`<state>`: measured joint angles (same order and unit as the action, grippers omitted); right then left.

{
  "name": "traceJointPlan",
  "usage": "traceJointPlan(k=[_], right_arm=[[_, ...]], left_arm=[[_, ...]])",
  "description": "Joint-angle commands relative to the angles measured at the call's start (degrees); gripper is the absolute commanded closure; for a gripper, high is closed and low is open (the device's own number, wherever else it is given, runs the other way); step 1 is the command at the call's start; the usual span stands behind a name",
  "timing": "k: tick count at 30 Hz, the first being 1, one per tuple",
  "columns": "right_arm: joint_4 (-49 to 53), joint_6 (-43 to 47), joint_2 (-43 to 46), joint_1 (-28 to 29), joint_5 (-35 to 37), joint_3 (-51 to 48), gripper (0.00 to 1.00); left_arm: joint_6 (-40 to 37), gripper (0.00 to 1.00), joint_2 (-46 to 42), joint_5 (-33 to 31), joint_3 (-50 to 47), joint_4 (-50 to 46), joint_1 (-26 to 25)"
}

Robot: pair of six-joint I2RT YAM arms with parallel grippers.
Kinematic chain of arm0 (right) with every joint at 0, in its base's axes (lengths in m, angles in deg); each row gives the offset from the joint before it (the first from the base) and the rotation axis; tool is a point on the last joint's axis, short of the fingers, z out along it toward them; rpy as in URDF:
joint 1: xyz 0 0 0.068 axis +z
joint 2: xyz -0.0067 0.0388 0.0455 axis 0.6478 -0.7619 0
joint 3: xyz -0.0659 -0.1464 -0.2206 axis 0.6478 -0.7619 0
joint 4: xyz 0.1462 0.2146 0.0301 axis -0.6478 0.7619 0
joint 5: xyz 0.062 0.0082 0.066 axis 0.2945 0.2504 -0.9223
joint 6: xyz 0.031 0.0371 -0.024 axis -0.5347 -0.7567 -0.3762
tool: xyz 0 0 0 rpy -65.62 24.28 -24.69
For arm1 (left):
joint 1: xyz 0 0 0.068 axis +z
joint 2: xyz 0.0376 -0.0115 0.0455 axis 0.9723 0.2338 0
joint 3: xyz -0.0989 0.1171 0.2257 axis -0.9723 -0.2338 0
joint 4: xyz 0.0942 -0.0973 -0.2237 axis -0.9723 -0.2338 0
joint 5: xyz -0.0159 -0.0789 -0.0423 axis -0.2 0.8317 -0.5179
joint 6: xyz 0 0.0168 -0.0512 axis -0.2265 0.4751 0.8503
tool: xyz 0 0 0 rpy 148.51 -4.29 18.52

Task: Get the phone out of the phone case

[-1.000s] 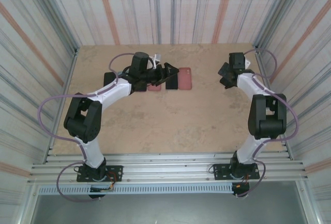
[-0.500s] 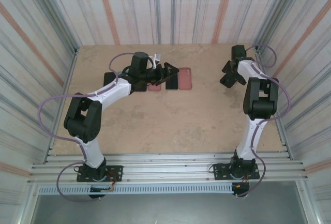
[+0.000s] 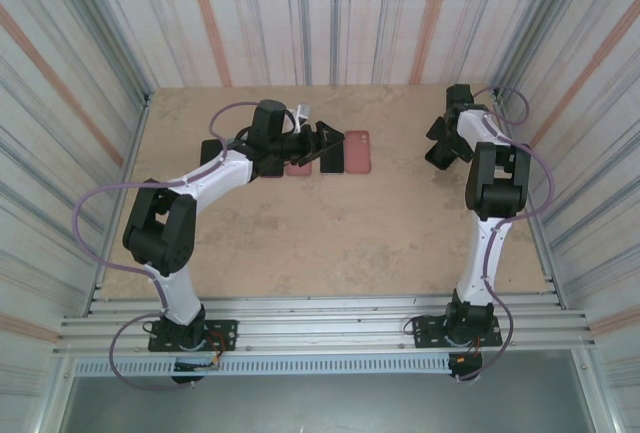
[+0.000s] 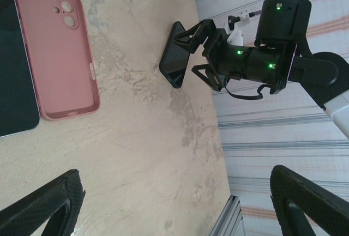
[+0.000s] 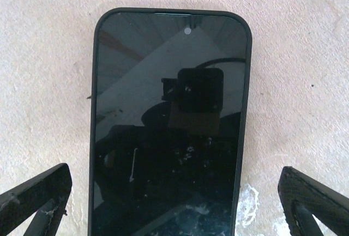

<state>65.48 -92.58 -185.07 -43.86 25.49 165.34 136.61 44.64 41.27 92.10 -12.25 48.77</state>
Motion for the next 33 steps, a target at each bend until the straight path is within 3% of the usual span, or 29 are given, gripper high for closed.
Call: traceJointPlan(k=[1, 33], right_arm=[[3.58, -0.72, -2.1, -0.7, 0.38, 2.81, 0.01], [16.99, -1.68, -14.04, -1.02, -5.71, 20.24, 0.04]], left_arm=[[-1.62, 0.08, -2.76, 1.31, 1.59, -1.08, 0.37], [-2.32, 0.08, -2.08, 2.74, 4.43, -3.38, 1.12]])
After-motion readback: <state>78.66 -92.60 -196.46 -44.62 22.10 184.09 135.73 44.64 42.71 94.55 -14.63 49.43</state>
